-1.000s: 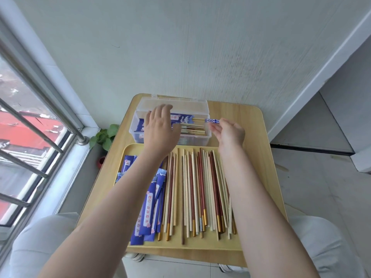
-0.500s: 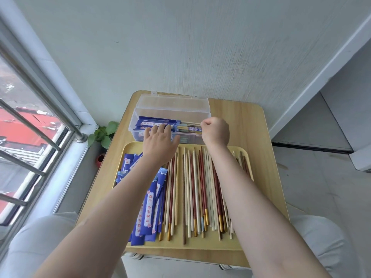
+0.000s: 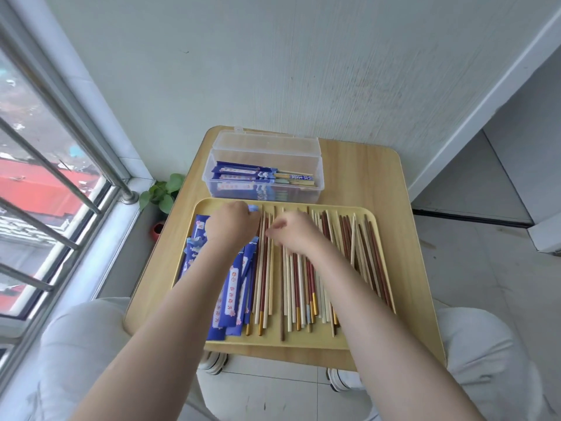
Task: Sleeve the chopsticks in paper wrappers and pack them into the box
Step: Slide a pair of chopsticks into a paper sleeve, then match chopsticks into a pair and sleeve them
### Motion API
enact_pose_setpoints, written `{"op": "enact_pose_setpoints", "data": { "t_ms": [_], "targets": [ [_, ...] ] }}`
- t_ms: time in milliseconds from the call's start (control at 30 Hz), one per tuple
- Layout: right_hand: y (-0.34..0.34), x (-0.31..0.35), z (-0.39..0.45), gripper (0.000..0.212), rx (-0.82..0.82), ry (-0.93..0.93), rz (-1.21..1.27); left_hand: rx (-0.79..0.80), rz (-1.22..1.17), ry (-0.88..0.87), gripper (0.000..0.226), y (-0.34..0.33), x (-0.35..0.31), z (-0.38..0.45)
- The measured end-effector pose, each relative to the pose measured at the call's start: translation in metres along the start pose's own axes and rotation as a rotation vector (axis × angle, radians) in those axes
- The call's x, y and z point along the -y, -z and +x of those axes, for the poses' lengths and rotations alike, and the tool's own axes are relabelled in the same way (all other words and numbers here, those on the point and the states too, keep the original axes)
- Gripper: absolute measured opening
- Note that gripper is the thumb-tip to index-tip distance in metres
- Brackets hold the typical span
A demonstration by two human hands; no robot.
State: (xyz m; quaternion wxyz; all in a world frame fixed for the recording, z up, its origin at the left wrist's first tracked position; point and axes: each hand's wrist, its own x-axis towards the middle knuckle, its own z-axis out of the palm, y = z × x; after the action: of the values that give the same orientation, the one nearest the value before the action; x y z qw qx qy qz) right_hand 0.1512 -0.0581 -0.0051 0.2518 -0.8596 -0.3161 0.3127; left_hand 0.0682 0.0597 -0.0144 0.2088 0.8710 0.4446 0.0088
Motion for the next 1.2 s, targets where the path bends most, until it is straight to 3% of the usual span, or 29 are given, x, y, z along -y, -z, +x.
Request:
{"op": "enact_pose_setpoints", "data": {
  "t_ms": [67,133,400,567,733,900,1000,1133,1200],
  "targets": [
    [-0.028,0.001,-0.003,0.036,0.065,-0.066,-0.025,0.041,-0.009,0.040,0.019,-0.006,0.011,-0.012],
    [-0.050,0.002,-0.005,0.041,0.025,-0.128,0.035,0.027,-0.093,0.056,0.016,-0.014,0.020,-0.023],
    [-0.075,0.001,0.001,0.031,-0.123,-0.253,0.376,-0.006,-0.433,-0.002,0.018,-0.030,0.038,-0.051],
    [-0.066,0.002,-0.001,0.012,-0.194,-0.240,0.492,-0.022,-0.445,-0.019,0.017,-0.029,0.039,-0.055],
    [-0.037,-0.007,-0.005,0.010,-0.323,-0.193,0.653,-0.026,-0.489,-0.074,0.014,-0.023,0.036,-0.055],
    [-0.010,-0.011,-0.019,0.008,-0.367,-0.162,0.758,0.236,-0.576,-0.208,0.036,-0.015,0.011,-0.064],
    [-0.004,-0.015,-0.026,0.010,-0.384,-0.105,0.774,0.272,-0.634,-0.178,0.046,-0.018,0.000,-0.069],
    [0.004,-0.023,-0.049,0.023,-0.257,-0.035,0.706,0.523,-1.231,0.061,0.034,-0.023,0.000,-0.072],
    [0.005,-0.028,-0.060,0.026,-0.159,-0.012,0.701,0.613,-1.417,0.078,0.031,-0.024,0.003,-0.076]
  ]
}}
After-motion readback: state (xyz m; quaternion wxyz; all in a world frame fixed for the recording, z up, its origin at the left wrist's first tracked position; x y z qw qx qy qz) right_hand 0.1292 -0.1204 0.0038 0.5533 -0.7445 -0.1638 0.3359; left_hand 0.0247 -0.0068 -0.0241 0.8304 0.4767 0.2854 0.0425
